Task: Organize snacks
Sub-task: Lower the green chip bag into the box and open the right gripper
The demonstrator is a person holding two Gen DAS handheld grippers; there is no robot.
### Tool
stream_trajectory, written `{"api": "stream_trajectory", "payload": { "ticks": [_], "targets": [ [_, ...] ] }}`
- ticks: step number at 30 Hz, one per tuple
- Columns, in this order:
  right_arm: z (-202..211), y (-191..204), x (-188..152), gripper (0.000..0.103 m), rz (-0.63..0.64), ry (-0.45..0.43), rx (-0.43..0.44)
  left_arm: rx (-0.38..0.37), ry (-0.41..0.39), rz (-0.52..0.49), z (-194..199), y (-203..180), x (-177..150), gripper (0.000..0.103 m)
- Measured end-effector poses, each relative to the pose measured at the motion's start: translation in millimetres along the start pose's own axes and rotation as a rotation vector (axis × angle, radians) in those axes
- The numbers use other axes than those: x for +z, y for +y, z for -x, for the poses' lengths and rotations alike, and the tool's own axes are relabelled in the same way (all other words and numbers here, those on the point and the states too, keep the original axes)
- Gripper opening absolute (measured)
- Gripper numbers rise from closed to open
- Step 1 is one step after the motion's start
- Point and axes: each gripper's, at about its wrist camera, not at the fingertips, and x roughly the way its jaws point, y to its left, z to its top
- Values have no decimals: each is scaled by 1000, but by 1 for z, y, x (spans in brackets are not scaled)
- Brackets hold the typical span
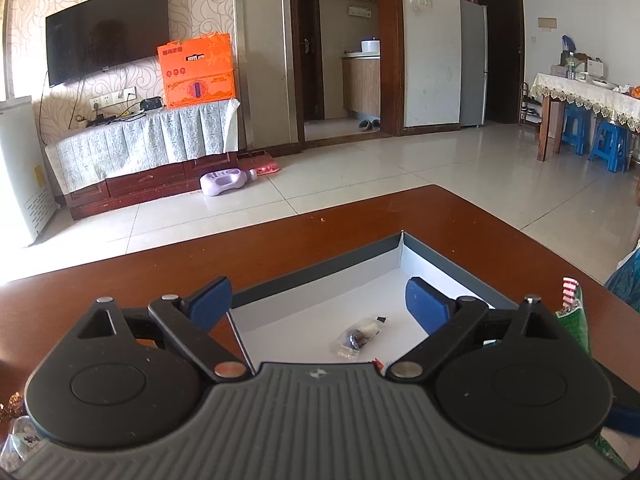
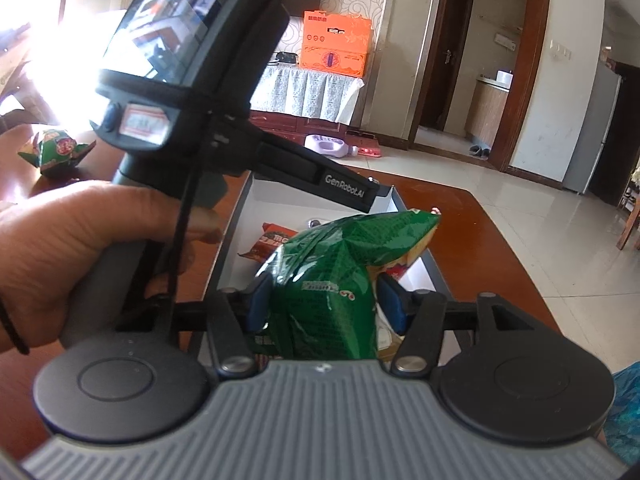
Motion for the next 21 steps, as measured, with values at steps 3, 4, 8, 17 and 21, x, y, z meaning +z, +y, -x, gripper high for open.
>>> {"api": "stream_trajectory", "payload": {
  "ticks": [3,4,8,17,21],
  "targets": [
    [5,-1,1,64,2,-11,-9,1,8,15,1,2,0,96],
    [8,-2,2,64,5,-24,-10,3,7,15,2,3,0,96],
    [19,-5,4,64,1,-74,-24,4,9,10,4,3,-2,96],
    [4,-9,2,44,7,-28,-76,11,-2,9,16,3,-2,96],
    [-3,-9,2,44,2,1,-72,-3,-8,17,25,3,-3,96]
  ]
}}
